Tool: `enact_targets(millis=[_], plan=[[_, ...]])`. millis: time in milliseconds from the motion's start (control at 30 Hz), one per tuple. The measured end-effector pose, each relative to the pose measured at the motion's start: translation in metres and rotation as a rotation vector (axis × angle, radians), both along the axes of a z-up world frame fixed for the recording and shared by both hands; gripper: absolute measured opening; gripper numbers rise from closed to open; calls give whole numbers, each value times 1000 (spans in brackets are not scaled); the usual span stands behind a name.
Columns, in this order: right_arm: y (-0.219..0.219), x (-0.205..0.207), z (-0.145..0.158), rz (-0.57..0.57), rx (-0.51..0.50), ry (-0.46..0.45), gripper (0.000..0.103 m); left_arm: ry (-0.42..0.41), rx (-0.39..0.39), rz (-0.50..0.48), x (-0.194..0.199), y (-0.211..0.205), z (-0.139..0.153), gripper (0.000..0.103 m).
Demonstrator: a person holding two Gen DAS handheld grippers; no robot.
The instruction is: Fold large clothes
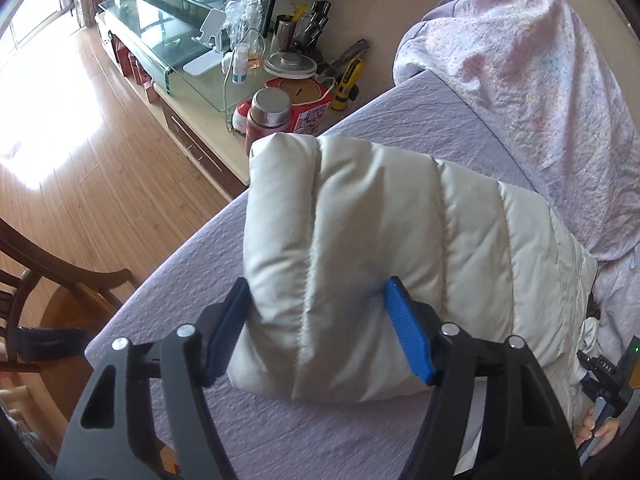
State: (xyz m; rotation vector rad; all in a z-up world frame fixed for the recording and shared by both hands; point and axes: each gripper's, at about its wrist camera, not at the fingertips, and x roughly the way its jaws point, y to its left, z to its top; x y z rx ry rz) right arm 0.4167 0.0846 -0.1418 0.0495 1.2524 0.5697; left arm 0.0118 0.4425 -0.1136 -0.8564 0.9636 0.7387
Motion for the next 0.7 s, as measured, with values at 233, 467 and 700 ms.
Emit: enact_targets(millis=[233,467,700], plan=[[-4,-1,1,9,23,7,48,-27,19,42,-7,4,-1,49],[-12,-2,5,14,53,23,49,-45,4,44,5,1,12,12],[-30,-10,16,39,125,36,64,-122,68,-14,44,-19,67,10]])
